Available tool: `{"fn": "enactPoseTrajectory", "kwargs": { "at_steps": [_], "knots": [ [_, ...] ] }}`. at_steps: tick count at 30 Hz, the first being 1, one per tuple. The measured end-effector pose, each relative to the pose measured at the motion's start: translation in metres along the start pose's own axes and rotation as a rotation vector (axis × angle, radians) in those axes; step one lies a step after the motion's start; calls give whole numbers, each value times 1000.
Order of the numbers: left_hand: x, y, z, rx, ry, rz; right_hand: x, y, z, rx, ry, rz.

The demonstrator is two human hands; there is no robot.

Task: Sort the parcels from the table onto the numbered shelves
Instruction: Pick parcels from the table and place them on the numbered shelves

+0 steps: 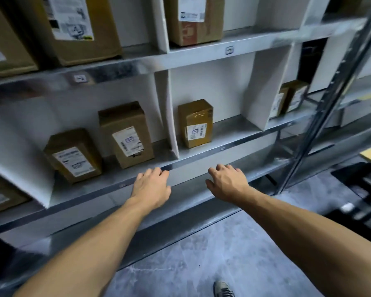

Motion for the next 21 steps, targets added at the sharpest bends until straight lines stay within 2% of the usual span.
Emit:
{"fn": "enactPoseTrajectory", "kwargs": {
  "at_steps": [8,21],
  "knots": [
    [7,132,51,-230,-21,-4,19,115,-57,-255,-40,5],
    [43,476,124,-641,48,-102,72,412,-193,-632,-2,-98]
  ]
}}
Point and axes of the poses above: each hand's wrist, its own z-axis towards the middle knuckle, its own x-axis out of the back of the hand, y = z × x, the point moved 3 cm from there along z, towards the middle knuckle, and after that the axes turned 3 degrees about y, right-handed, at the moved point
